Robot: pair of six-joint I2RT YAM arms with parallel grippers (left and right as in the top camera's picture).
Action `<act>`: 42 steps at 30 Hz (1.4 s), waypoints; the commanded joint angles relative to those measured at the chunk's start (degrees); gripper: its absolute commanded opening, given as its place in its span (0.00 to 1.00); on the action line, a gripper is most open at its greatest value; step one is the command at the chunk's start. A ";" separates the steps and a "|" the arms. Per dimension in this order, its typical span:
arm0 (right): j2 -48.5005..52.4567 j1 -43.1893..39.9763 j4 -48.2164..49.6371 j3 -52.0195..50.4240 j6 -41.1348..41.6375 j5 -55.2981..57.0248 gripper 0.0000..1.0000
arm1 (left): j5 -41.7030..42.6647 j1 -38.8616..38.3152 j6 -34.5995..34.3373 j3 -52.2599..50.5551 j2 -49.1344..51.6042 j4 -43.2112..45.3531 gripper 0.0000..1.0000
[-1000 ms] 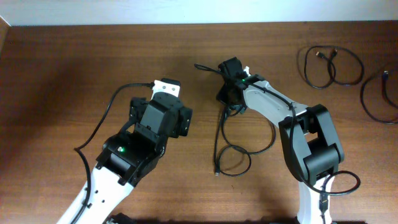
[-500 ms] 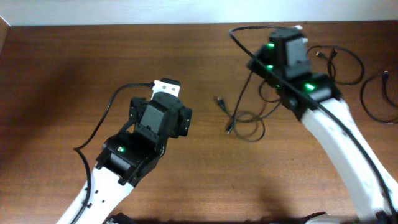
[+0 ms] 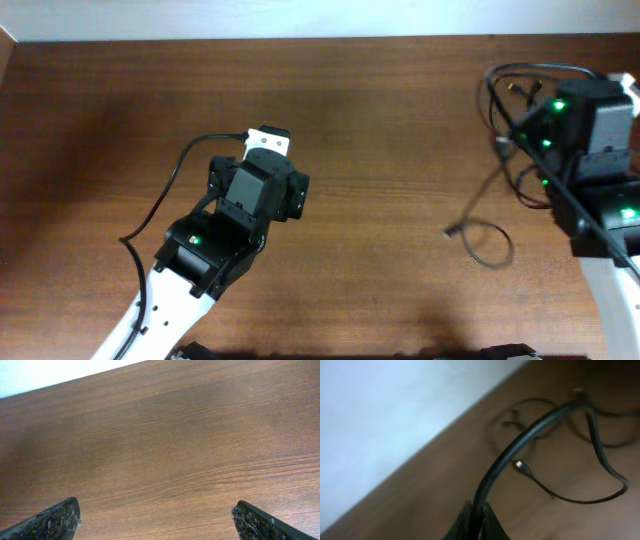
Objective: Untangle cables
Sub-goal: 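Lift the remaining cable and drag it to the right side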
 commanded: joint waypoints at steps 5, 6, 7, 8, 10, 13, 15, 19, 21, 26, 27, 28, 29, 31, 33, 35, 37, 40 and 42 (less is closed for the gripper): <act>-0.31 -10.38 -4.04 4.02 -5.51 1.55 0.04 | -0.59 0.22 -0.72 1.09 -0.76 0.09 0.99; 0.00 -11.89 -4.28 4.02 -5.51 1.55 0.04 | -0.61 0.22 -0.72 1.09 -0.76 0.09 0.99; 0.39 -13.07 -4.46 4.02 -5.53 1.55 0.04 | -0.61 0.22 -0.72 1.09 -0.76 0.09 0.99; 0.94 -14.32 -4.57 4.02 -5.53 1.55 0.04 | -0.59 0.22 -0.72 1.09 -0.76 0.09 0.99; 2.93 -16.85 -4.70 4.02 -5.53 1.55 0.04 | -0.61 0.22 -0.72 1.09 -0.76 0.09 0.99; 5.51 -18.60 -4.72 4.02 -5.53 1.55 0.04 | -0.59 0.22 -0.72 1.09 -0.76 0.09 0.99; 7.80 -19.32 -4.76 4.02 -5.51 1.55 0.04 | -0.59 0.22 -0.72 1.09 -0.76 0.09 0.99; 11.85 -19.32 -4.90 4.02 -5.51 1.57 0.04 | -0.59 0.22 -0.72 1.09 -0.76 0.09 0.99; 13.92 -19.32 -5.20 4.02 -5.51 1.57 0.04 | -0.59 0.22 -0.72 1.09 -0.76 0.09 0.99; 18.56 -19.32 -5.95 4.02 -5.51 1.57 0.04 | -0.61 0.22 -0.72 1.09 -0.76 0.09 0.99; 19.45 -19.32 -5.95 4.02 -5.51 1.57 0.04 | -0.61 0.22 -0.72 1.09 -0.76 0.09 0.99; 20.55 -19.32 -5.97 4.02 -5.51 1.57 0.04 | -0.59 0.22 -0.72 1.09 -0.76 0.09 0.99; 21.51 -19.32 -6.16 4.02 -5.49 1.55 0.04 | -0.61 0.22 -0.72 1.09 -0.76 0.09 0.99; 22.86 -19.32 -6.56 4.00 -5.49 1.60 0.04 | -0.59 0.22 -0.72 1.09 -0.76 0.09 0.99; 24.26 -19.34 -6.84 4.00 -5.49 1.57 0.04 | -0.61 0.22 -0.72 1.09 -0.76 0.09 0.99; 25.51 -19.32 -6.99 4.00 -5.51 1.57 0.04 | -0.61 0.22 -0.72 1.09 -0.76 0.09 0.99; 26.53 -19.32 -7.06 3.96 -5.51 1.55 0.04 | -0.61 0.22 -0.72 1.09 -0.76 0.09 0.99; 27.96 -19.32 -7.67 3.96 -5.49 1.60 0.04 | -0.59 0.22 -0.72 1.09 -0.76 0.09 0.99; 28.57 -19.32 -7.72 3.96 -5.49 1.57 0.04 | -0.61 0.22 -0.72 1.09 -0.76 0.09 0.99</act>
